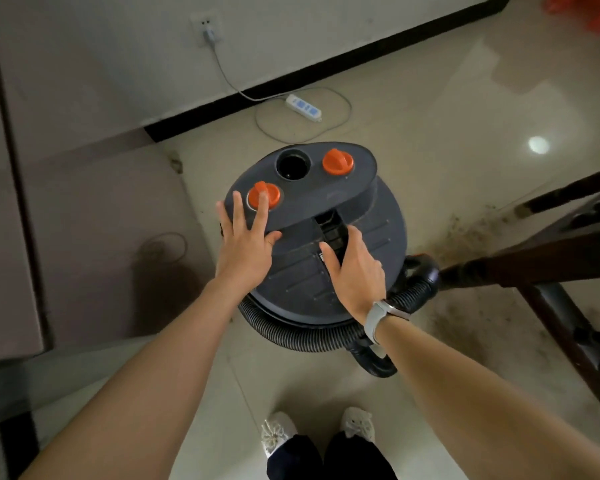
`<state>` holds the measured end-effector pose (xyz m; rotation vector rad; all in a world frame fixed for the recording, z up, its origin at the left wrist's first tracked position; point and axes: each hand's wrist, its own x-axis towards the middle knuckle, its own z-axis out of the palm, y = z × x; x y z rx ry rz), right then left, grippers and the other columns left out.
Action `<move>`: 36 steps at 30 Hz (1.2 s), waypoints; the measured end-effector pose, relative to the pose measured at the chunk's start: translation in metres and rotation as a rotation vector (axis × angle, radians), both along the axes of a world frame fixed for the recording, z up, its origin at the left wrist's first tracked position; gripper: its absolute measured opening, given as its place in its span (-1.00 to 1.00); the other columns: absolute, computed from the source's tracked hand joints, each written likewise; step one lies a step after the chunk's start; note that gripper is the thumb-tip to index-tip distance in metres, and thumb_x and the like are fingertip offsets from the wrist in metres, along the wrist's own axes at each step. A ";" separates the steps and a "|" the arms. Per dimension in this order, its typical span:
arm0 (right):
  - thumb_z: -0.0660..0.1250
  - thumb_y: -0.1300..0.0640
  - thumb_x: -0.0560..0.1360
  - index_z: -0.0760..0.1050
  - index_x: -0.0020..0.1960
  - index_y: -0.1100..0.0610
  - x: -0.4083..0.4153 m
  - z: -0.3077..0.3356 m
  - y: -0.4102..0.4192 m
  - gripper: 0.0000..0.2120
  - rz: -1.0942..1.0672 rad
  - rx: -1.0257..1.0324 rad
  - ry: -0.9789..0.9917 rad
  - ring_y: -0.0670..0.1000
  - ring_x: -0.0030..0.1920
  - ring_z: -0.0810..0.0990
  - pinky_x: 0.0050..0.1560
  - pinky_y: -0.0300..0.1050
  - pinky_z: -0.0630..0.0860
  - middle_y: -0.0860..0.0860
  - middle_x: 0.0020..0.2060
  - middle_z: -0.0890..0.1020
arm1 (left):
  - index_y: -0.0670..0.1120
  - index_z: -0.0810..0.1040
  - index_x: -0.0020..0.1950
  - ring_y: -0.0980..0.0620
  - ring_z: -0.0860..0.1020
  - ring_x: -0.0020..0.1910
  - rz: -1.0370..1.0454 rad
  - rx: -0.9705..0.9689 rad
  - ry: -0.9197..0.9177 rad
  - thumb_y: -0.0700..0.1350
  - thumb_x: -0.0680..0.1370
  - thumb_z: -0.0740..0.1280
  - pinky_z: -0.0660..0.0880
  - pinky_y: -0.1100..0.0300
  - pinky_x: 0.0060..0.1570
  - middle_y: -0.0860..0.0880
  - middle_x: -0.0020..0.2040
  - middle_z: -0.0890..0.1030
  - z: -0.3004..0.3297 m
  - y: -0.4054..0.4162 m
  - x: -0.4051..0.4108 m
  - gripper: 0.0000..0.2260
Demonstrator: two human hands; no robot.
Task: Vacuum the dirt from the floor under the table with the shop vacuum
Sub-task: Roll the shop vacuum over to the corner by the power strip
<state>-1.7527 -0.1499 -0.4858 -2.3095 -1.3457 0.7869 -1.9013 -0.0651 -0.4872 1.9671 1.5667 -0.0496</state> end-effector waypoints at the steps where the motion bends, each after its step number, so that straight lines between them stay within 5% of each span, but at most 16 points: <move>1: 0.07 -0.20 0.57 0.22 0.37 0.08 0.000 0.000 0.009 -0.51 0.003 -0.002 0.007 0.24 0.07 0.58 0.07 0.14 0.45 0.03 0.18 0.55 | 0.09 -0.29 0.53 -0.22 -0.42 0.45 0.005 -0.008 0.005 0.03 0.65 0.06 -0.11 -0.16 0.45 -0.12 0.53 -0.35 0.001 0.008 0.000 -0.40; 12: 0.11 -0.13 0.58 0.18 0.40 0.04 0.007 0.013 0.126 -0.54 0.069 -0.023 0.136 0.18 0.05 0.60 0.00 0.12 0.54 0.03 0.18 0.54 | 0.06 -0.36 0.51 -0.24 -0.37 0.46 0.035 -0.123 0.110 -0.06 0.66 0.06 -0.01 -0.15 0.44 -0.10 0.53 -0.32 0.026 0.124 0.012 -0.38; 24: 0.10 -0.14 0.59 0.18 0.39 0.03 0.014 0.012 0.277 -0.55 0.137 -0.058 0.178 0.16 0.06 0.60 -0.07 0.03 0.48 0.00 0.19 0.54 | 0.09 -0.34 0.51 -0.24 -0.38 0.46 0.151 -0.150 0.050 -0.10 0.65 0.11 -0.14 -0.17 0.44 -0.09 0.54 -0.29 0.024 0.263 0.008 -0.34; 36: 0.10 -0.20 0.56 0.10 0.42 -0.02 -0.030 0.008 0.411 -0.49 0.049 -0.082 0.244 0.18 0.07 0.60 0.04 0.16 0.54 0.01 0.27 0.51 | 0.08 -0.37 0.50 -0.24 -0.36 0.46 0.058 -0.110 0.087 -0.08 0.64 0.14 -0.20 -0.16 0.43 -0.10 0.54 -0.28 0.022 0.408 -0.028 -0.30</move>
